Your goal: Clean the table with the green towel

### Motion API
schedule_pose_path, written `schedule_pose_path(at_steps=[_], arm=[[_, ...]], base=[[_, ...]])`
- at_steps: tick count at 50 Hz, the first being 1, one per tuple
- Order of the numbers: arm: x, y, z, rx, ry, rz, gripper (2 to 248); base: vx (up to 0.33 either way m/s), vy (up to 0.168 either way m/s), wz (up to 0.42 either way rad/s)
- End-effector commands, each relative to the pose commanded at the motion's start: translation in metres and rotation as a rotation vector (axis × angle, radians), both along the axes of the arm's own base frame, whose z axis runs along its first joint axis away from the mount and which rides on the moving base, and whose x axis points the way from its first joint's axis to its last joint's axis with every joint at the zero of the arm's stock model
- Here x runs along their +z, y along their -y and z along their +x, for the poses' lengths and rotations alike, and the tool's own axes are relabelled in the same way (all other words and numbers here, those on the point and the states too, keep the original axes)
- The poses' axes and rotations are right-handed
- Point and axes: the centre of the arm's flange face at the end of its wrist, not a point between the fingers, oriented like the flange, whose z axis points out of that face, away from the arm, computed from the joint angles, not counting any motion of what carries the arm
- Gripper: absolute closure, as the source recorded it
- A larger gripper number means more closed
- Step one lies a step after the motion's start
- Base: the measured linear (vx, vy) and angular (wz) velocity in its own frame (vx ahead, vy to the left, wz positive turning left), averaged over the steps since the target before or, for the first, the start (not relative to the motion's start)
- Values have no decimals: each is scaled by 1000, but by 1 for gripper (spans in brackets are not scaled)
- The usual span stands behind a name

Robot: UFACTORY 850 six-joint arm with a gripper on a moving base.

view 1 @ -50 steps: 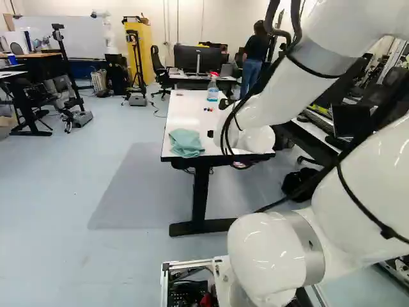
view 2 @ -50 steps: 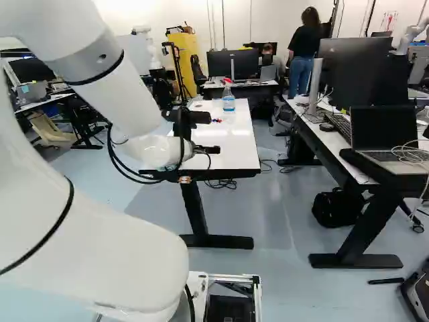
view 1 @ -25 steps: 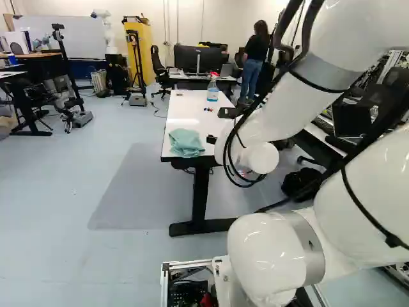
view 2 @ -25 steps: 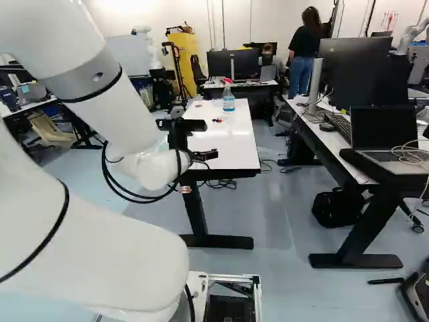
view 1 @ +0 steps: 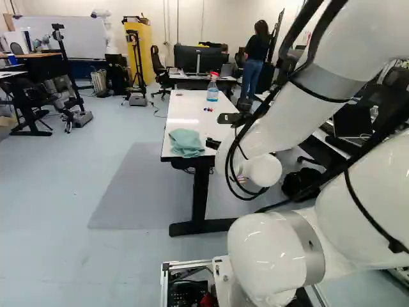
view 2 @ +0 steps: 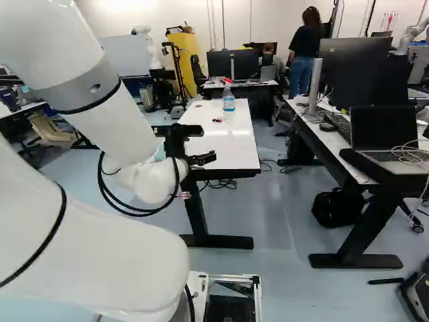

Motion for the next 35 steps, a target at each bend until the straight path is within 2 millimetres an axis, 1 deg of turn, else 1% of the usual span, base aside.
schedule_pose_path(at_steps=[15,35], arm=[[-3,-1,-5,8,13,-3,3],[-3,-1,-5,9,15,-3,3]], base=[[0,0,0],[0,0,0]])
